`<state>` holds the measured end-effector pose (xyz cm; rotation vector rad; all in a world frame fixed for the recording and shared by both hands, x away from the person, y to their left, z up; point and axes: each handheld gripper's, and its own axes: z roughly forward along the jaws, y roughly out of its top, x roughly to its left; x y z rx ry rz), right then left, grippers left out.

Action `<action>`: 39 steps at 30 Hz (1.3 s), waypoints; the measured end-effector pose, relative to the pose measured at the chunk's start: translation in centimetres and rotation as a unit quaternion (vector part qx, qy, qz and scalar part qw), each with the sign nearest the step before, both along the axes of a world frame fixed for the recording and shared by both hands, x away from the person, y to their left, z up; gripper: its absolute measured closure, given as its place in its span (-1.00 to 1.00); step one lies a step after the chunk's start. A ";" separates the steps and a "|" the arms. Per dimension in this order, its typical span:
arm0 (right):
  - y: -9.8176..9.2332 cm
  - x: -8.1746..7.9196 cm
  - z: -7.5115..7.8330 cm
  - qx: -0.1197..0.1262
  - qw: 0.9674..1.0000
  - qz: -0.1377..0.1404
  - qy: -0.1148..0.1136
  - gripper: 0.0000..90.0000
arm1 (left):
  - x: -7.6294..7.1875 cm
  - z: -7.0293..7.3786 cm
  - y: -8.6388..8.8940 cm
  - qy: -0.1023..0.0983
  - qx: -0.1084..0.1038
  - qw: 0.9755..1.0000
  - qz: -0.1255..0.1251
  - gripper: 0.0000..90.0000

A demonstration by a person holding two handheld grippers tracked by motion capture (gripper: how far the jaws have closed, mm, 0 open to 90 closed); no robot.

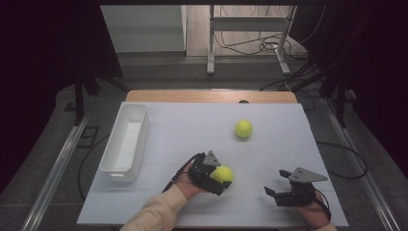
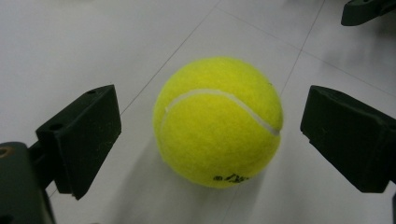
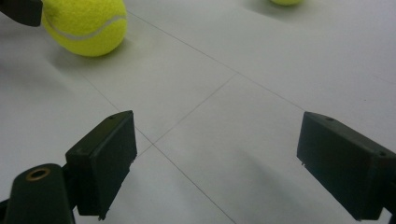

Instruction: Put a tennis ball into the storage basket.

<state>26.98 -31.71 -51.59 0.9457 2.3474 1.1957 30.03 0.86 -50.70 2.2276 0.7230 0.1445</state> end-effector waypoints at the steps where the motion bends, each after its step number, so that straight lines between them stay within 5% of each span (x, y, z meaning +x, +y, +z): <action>1: 0.0 0.0 0.0 -0.003 1.000 -0.001 0.000 -0.72 | 0.1 -0.1 -0.1 0.001 0.004 1.000 -0.001 -0.87; 10: 0.0 0.0 0.0 -0.004 1.000 -0.001 0.000 -0.72 | 0.5 -0.7 -1.1 0.016 0.014 1.000 -0.006 -0.85; 16: 0.0 0.0 0.0 -0.005 1.000 -0.001 0.001 -0.72 | 0.5 -0.9 -1.3 0.018 0.020 1.000 -0.009 -0.47; 23: 0.0 0.0 0.0 -0.002 1.000 -0.001 0.000 -0.72 | 0.4 -0.6 -1.1 0.016 0.023 1.000 -0.008 -0.41; 39: 0.0 0.0 0.0 -0.002 1.000 -0.001 0.000 -0.72 | 0.3 1.2 0.6 -0.014 -0.018 1.000 0.011 -0.41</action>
